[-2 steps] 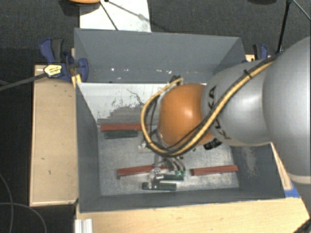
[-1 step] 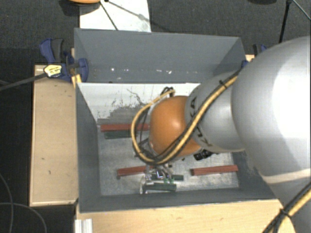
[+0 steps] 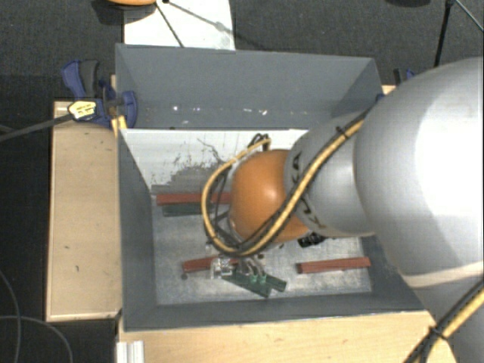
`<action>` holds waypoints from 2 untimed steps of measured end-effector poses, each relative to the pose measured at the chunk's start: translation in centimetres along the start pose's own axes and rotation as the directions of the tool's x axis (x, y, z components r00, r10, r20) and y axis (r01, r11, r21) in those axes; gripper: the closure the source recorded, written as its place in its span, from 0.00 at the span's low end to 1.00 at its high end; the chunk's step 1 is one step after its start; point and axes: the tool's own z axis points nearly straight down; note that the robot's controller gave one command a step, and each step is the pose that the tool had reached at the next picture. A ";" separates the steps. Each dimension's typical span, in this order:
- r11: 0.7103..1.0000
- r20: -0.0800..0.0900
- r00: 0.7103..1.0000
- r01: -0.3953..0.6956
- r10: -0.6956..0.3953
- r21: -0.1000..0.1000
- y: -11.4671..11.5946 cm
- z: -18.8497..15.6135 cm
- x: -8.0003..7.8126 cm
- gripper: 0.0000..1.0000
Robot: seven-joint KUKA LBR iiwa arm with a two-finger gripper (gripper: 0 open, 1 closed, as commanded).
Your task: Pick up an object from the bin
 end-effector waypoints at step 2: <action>1.000 -0.012 1.000 -0.001 0.001 0.004 -0.1 -0.6 0.3 1.00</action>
Offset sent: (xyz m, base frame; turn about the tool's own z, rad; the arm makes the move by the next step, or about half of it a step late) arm -0.0001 0.0000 0.0585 -0.0002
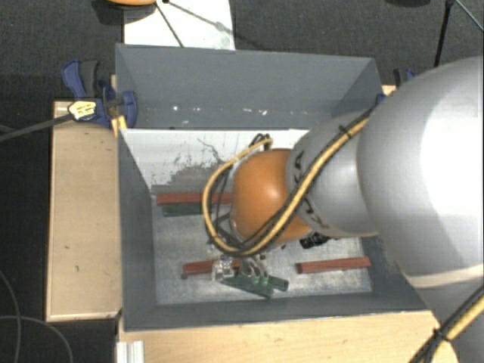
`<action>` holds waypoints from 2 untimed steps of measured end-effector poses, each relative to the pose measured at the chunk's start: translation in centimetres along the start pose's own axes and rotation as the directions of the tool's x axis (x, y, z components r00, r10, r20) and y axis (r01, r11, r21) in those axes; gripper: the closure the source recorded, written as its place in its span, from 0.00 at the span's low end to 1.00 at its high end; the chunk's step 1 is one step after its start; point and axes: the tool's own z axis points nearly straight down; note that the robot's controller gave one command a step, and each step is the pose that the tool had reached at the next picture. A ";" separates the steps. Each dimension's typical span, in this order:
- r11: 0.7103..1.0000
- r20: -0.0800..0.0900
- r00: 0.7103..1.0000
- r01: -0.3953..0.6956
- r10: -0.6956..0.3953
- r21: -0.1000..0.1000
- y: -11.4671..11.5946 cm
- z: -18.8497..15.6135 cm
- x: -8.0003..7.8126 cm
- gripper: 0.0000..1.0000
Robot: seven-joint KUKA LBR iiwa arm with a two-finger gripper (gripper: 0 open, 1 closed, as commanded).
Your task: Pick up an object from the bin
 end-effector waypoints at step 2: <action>1.000 -0.016 1.000 -0.001 0.001 0.004 0.0 -2.5 0.0 1.00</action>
Offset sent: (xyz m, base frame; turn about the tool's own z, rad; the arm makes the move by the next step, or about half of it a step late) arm 0.0001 -0.0001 0.0440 -0.0001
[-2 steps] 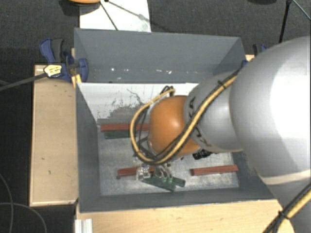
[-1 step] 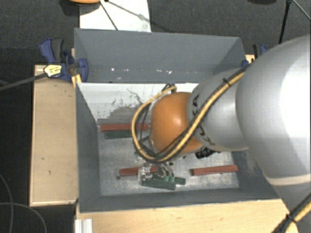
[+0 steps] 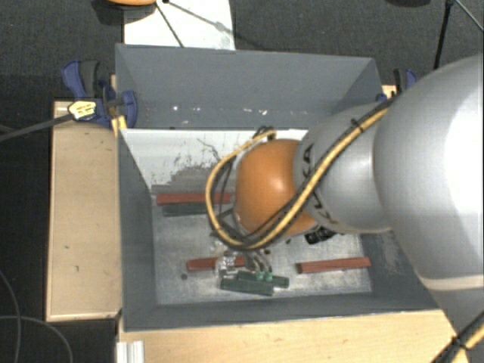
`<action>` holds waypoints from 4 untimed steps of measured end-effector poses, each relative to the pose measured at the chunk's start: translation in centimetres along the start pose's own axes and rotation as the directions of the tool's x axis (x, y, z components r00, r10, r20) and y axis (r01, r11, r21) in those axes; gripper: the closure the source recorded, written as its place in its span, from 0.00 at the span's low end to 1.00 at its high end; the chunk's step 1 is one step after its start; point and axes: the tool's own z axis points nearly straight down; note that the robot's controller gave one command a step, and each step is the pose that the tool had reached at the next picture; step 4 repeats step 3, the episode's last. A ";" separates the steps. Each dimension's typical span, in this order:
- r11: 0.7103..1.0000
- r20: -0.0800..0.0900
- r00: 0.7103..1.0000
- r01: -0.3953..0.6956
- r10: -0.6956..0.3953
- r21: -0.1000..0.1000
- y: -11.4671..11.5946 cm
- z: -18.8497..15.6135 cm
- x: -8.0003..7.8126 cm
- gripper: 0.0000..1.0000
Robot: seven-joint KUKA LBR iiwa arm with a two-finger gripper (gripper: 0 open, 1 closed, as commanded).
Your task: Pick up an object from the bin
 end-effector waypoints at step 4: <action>1.000 -0.011 1.000 -0.001 0.001 0.003 -0.1 -4.2 0.3 1.00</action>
Offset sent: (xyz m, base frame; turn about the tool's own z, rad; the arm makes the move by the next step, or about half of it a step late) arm 0.0001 0.0000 0.0845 0.0000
